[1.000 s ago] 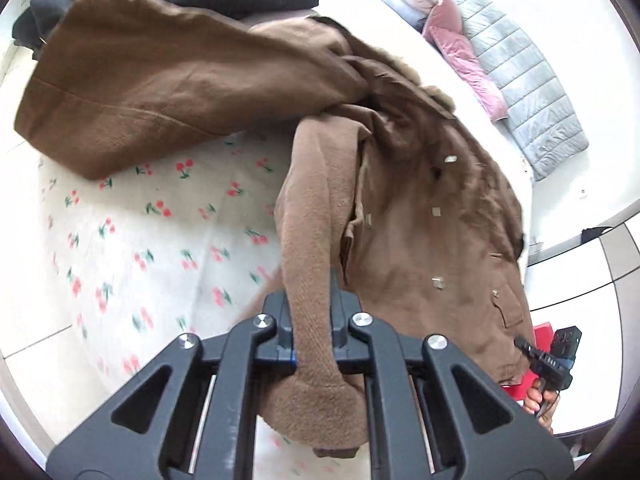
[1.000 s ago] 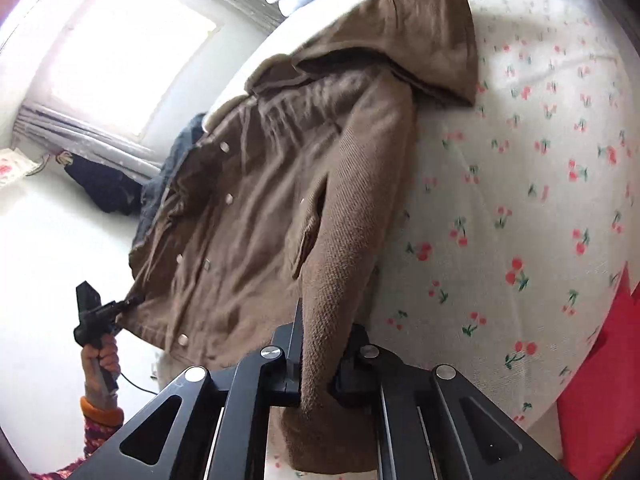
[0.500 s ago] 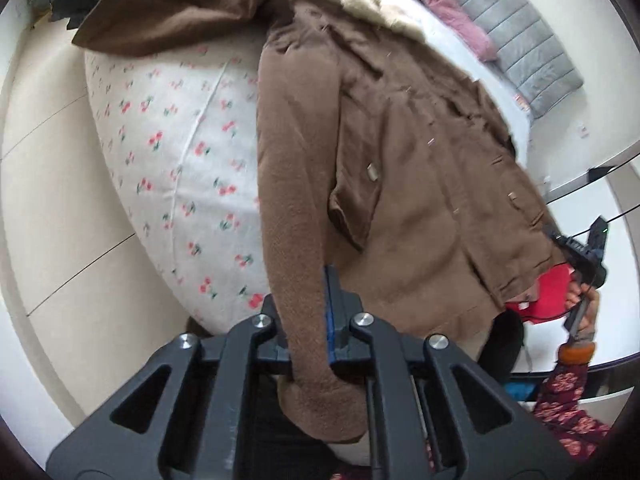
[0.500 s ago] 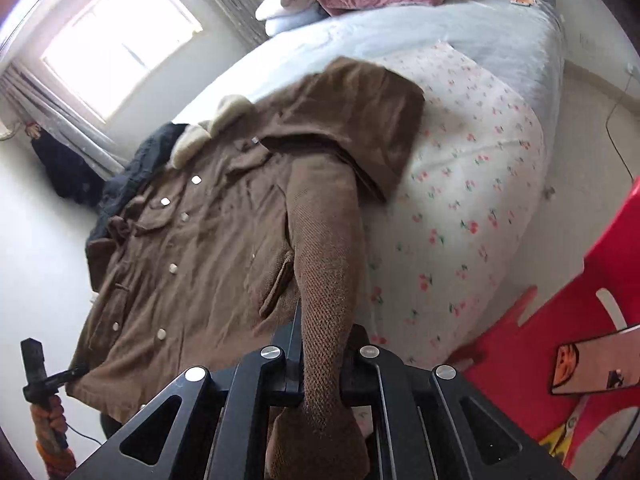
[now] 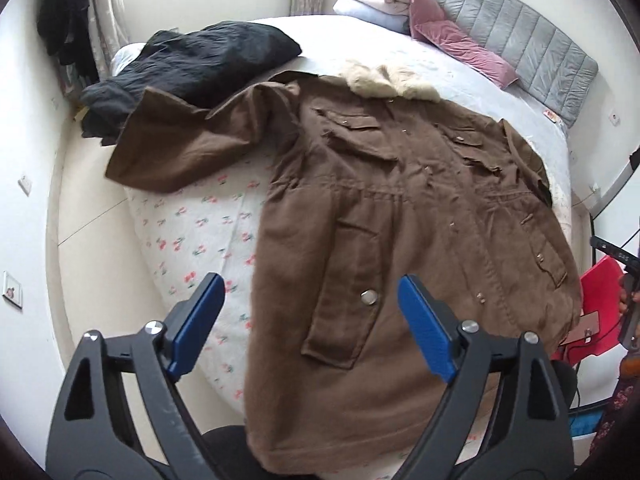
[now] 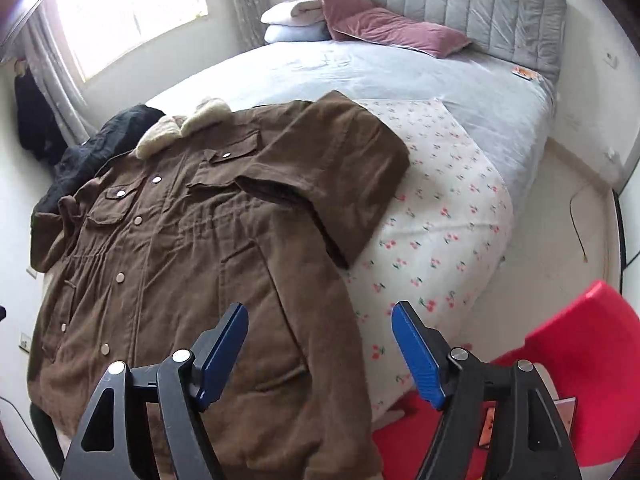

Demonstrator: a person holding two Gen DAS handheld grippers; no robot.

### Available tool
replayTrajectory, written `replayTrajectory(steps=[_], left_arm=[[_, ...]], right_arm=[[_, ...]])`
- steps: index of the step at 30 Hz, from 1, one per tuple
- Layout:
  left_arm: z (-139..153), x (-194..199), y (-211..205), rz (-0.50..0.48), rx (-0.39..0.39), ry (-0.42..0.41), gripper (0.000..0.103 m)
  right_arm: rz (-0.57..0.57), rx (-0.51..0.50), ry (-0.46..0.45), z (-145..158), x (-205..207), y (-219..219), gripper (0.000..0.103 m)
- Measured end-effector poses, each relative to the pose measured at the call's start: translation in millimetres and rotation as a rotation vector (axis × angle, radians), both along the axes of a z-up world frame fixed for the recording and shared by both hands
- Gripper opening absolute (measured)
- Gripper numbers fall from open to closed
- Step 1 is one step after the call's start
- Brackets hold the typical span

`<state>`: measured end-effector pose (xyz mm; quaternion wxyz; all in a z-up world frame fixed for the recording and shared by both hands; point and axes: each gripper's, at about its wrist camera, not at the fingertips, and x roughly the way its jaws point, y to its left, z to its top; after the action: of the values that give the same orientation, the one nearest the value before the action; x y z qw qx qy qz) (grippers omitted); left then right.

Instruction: Fold large clothes

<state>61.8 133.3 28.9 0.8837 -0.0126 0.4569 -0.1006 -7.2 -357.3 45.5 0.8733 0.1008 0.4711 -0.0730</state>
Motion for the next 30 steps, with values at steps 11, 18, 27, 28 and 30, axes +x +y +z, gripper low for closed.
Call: replayTrajectory(steps=[11,18,27,28,30], left_arm=[[-43.9,59.2,-140.2,-0.24,0.05,0.08,0.091],[-65.8,94.0,-171.4,-0.32,0.096,0.132,0.091],[-80.4,128.6,-196.7,-0.372,0.185,0.043,0.091],[-83.4,130.2,-198.8,-0.378,0.18,0.035,0.091],[-91.0,134.0,-202.7,-0.384,0.174,0.025,0.091]], right_arm=[[0.138,-0.217,0.06,-60.5,142.2,52.6,0.075],[0.084,-0.363,0.008,-36.3,177.7,-1.4,0.006],[-0.4,-0.709,-0.014,44.3,222.5,-189.2,0.004],[-0.433,-0.729,-0.006,44.2,228.3,-204.9,0.004],[-0.49,-0.744,0.035,35.3,243.4,-237.1,0.004]])
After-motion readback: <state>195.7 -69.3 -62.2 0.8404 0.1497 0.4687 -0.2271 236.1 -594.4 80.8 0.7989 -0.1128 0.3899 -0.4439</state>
